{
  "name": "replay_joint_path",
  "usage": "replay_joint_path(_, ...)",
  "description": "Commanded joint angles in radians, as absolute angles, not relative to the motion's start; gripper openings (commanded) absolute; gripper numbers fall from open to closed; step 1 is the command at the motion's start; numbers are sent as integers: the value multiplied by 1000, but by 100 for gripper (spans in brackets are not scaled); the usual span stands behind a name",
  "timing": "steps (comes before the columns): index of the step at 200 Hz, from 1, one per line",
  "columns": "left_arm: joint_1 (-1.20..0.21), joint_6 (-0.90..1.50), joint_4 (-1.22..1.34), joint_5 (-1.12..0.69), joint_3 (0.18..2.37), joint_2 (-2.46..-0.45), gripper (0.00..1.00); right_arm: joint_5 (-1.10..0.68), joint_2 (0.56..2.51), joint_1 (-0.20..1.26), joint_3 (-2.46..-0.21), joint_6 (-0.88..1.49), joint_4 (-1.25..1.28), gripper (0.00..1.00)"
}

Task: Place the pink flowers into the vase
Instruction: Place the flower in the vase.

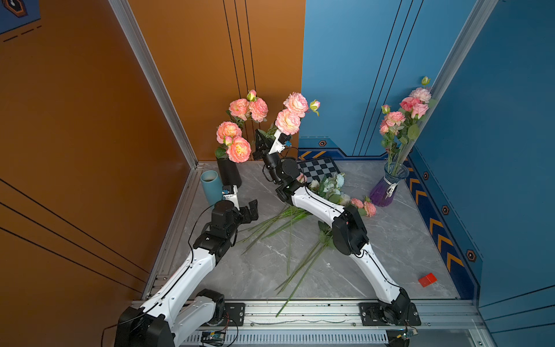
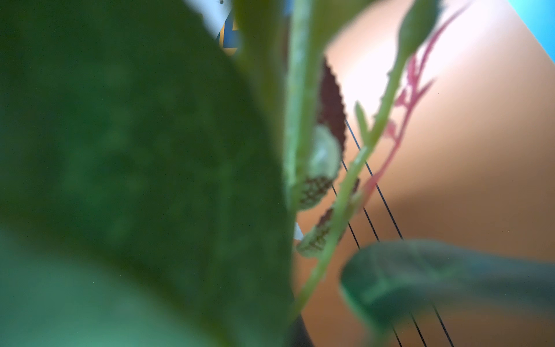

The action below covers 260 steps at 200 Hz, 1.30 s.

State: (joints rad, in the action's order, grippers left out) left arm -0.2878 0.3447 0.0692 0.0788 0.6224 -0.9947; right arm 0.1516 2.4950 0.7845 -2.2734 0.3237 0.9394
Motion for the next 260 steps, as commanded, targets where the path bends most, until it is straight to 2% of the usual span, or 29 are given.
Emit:
replay_joint_path(1, -296, 328, 54, 107, 636, -988, 99, 114, 2487, 786, -2240, 339, 890, 0)
replay_joint_path(142, -296, 327, 51, 114, 636, -992, 99, 93, 2627, 794, -2495, 356, 808, 5)
replay_joint_path(189, -300, 324, 58, 114, 637, -997, 99, 97, 2625, 794, -2503, 344, 809, 6)
replay_joint_path(260, -305, 324, 63, 114, 636, -999, 99, 113, 2652, 796, -2569, 348, 810, 12)
